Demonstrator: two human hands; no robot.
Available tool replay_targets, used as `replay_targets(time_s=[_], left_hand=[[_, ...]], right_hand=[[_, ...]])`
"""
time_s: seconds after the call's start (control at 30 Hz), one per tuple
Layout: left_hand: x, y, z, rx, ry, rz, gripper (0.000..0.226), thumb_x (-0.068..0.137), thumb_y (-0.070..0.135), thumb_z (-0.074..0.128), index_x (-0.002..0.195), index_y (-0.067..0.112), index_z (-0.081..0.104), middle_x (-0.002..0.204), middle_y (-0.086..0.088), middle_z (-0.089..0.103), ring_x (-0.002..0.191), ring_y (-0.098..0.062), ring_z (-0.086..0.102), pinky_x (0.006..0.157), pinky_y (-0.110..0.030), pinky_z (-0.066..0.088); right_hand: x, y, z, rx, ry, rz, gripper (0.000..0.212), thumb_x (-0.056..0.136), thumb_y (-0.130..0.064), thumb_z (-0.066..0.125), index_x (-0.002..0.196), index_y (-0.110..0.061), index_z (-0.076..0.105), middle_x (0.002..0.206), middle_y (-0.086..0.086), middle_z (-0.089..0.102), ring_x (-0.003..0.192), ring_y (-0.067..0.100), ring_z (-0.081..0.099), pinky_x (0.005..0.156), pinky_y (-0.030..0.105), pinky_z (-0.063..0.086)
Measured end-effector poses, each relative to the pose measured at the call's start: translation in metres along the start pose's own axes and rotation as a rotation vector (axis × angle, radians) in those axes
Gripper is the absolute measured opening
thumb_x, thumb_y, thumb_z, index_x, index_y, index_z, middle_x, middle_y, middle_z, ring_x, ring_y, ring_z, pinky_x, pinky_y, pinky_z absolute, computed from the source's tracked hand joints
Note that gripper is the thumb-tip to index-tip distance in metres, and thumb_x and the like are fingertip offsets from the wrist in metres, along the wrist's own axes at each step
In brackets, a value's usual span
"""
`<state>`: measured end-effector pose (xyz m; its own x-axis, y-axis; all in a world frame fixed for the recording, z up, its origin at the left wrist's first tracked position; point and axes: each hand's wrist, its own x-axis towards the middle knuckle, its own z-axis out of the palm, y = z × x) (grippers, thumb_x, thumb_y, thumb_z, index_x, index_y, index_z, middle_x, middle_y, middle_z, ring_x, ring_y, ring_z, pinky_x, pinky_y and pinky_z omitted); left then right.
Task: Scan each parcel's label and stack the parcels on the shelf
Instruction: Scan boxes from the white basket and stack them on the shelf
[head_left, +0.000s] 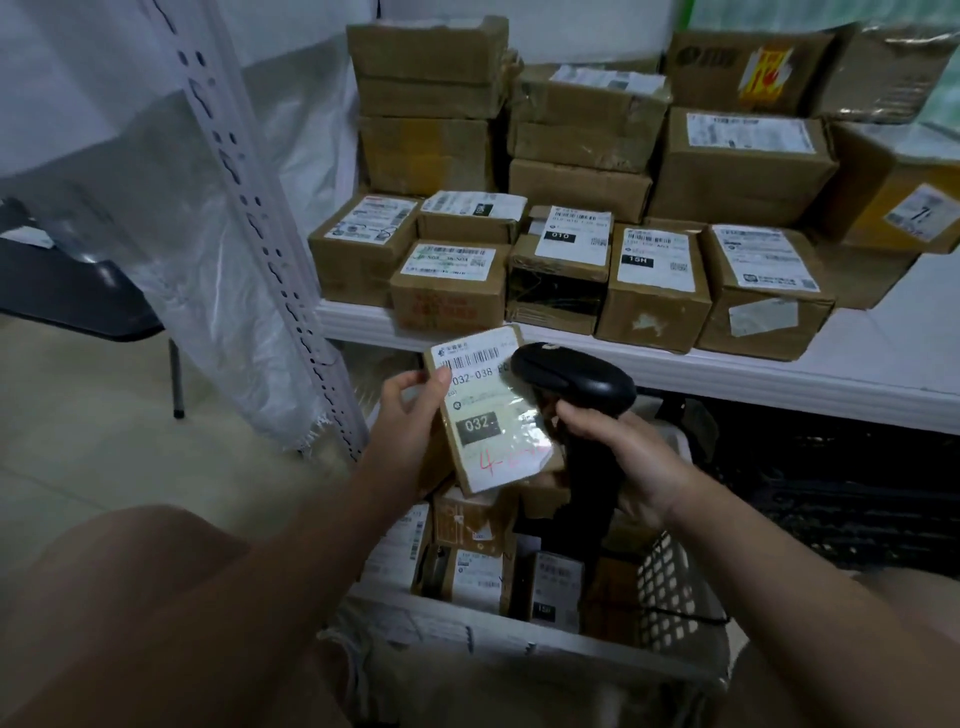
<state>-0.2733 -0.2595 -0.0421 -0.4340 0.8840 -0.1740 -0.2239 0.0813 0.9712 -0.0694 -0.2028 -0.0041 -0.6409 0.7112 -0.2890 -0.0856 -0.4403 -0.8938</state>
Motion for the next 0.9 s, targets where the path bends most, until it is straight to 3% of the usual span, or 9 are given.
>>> replay_targets(time_s=[0.07, 0.2, 0.3, 0.4, 0.57, 0.7, 0.77, 0.83, 0.9], left_hand=[[-0.008, 0.006, 0.003, 0.044, -0.055, 0.068, 0.06, 0.084, 0.037, 0.066, 0.136, 0.029, 0.038, 0.112, -0.002, 0.069, 0.094, -0.02, 0.071, 0.075, -0.038, 0.057], [-0.011, 0.025, -0.003, 0.082, -0.16, 0.188, 0.086, 0.076, 0.021, 0.075, 0.145, 0.043, 0.028, 0.122, 0.006, 0.065, 0.108, -0.017, 0.066, 0.088, -0.041, 0.053], [0.001, 0.061, -0.01, 0.046, -0.049, 0.3, 0.081, 0.08, 0.011, 0.071, 0.146, 0.036, 0.031, 0.121, 0.004, 0.064, 0.101, -0.015, 0.068, 0.077, -0.029, 0.057], [0.041, 0.107, -0.017, 0.111, 0.089, 0.377, 0.073, 0.087, 0.019, 0.068, 0.147, 0.035, 0.029, 0.127, 0.004, 0.061, 0.104, -0.013, 0.067, 0.084, -0.031, 0.057], [0.103, 0.168, -0.018, 0.277, 0.261, 0.268, 0.073, 0.089, 0.04, 0.062, 0.148, 0.028, 0.021, 0.136, -0.003, 0.051, 0.102, -0.016, 0.058, 0.086, -0.033, 0.052], [0.137, 0.184, -0.028, 0.663, 0.372, 0.183, 0.062, 0.094, 0.049, 0.048, 0.143, 0.014, 0.034, 0.139, -0.008, 0.05, 0.117, -0.028, 0.052, 0.086, -0.033, 0.038], [0.144, 0.184, -0.033, 0.828, 0.458, 0.271, 0.053, 0.097, 0.042, 0.044, 0.14, 0.012, 0.038, 0.137, -0.012, 0.049, 0.12, -0.031, 0.049, 0.087, -0.035, 0.037], [0.146, 0.183, -0.035, 1.015, 0.528, 0.48, 0.042, 0.099, 0.032, 0.043, 0.137, 0.015, 0.044, 0.136, -0.015, 0.045, 0.123, -0.033, 0.042, 0.095, -0.04, 0.037], [0.147, 0.184, -0.034, 1.163, 0.508, 0.602, 0.039, 0.099, 0.036, 0.041, 0.131, 0.018, 0.053, 0.134, -0.014, 0.045, 0.124, -0.033, 0.037, 0.101, -0.044, 0.035]], right_hand=[[0.005, 0.001, 0.011, -0.004, -0.011, -0.087, 0.043, 0.074, -0.023, 0.071, 0.116, -0.015, 0.064, 0.107, 0.01, 0.073, 0.1, 0.027, 0.07, 0.085, 0.039, 0.056], [0.016, -0.011, 0.028, 0.021, -0.032, -0.264, 0.044, 0.077, -0.017, 0.067, 0.121, -0.016, 0.062, 0.115, 0.008, 0.071, 0.11, 0.026, 0.066, 0.092, 0.041, 0.054], [0.026, -0.029, 0.038, -0.102, -0.045, -0.352, 0.039, 0.078, -0.022, 0.074, 0.115, -0.022, 0.063, 0.106, -0.004, 0.074, 0.105, 0.014, 0.068, 0.082, 0.025, 0.056], [0.041, -0.057, 0.05, -0.293, 0.013, -0.442, 0.032, 0.078, -0.027, 0.07, 0.108, -0.036, 0.063, 0.099, -0.021, 0.071, 0.098, -0.006, 0.063, 0.077, 0.01, 0.049], [0.081, -0.093, 0.068, -0.34, 0.071, -0.463, 0.026, 0.086, -0.027, 0.07, 0.112, -0.029, 0.064, 0.107, -0.006, 0.07, 0.102, 0.006, 0.064, 0.082, 0.019, 0.048], [0.107, -0.103, 0.073, -0.273, 0.156, -0.434, 0.019, 0.085, -0.032, 0.072, 0.103, -0.033, 0.066, 0.104, -0.006, 0.071, 0.105, 0.012, 0.063, 0.092, 0.033, 0.047], [0.115, -0.103, 0.072, -0.271, 0.196, -0.418, 0.022, 0.085, -0.031, 0.072, 0.106, -0.029, 0.066, 0.106, -0.003, 0.07, 0.107, 0.016, 0.063, 0.097, 0.038, 0.049], [0.119, -0.103, 0.071, -0.274, 0.236, -0.398, 0.025, 0.086, -0.031, 0.071, 0.109, -0.024, 0.066, 0.105, 0.0, 0.07, 0.106, 0.017, 0.064, 0.098, 0.037, 0.049], [0.122, -0.102, 0.07, -0.268, 0.253, -0.385, 0.027, 0.086, -0.031, 0.071, 0.11, -0.021, 0.066, 0.104, 0.003, 0.071, 0.103, 0.017, 0.065, 0.098, 0.037, 0.049]])
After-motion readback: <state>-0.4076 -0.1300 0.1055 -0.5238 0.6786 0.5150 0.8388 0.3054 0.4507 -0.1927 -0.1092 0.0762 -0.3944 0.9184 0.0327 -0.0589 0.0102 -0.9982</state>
